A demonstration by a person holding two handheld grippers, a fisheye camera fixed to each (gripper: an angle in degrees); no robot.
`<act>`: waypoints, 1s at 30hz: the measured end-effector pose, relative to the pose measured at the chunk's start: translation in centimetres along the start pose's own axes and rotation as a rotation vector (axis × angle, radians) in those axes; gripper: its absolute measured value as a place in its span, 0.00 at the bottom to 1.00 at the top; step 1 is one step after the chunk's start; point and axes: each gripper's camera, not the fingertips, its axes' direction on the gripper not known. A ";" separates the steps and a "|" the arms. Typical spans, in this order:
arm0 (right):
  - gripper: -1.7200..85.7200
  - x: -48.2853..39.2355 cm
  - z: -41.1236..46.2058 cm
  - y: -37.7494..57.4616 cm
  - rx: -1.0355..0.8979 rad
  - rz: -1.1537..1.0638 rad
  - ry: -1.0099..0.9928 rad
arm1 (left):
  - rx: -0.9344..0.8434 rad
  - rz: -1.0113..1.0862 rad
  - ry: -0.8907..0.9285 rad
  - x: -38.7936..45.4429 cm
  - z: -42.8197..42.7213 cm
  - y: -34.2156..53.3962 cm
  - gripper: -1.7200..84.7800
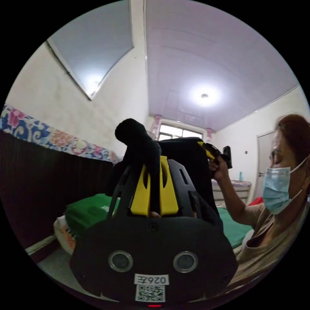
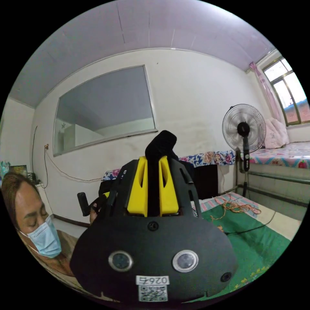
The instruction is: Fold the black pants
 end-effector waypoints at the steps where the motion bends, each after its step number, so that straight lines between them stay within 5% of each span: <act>1: 0.03 -0.2 -3.6 0.0 0.013 -0.022 0.058 | 0.013 -0.002 0.066 2.3 2.4 0.7 0.06; 5: 0.04 2.0 -13.6 0.7 -0.060 -0.078 0.350 | -0.012 -0.126 0.238 9.0 12.8 5.4 0.07; 11: 0.07 18.1 -25.3 11.9 -0.578 0.331 0.970 | -0.675 -0.173 0.195 18.1 28.6 22.1 0.11; 15: 0.06 20.4 -35.3 20.8 -0.486 0.552 0.884 | -0.827 -0.205 0.506 20.4 32.5 28.7 0.09; 23: 0.07 22.7 -48.3 35.8 -0.355 0.915 0.694 | -0.416 0.110 0.174 25.5 34.1 26.9 0.02; 30: 0.06 25.1 -53.7 40.6 -0.300 1.017 0.662 | -0.872 0.141 0.396 28.8 52.9 36.9 0.21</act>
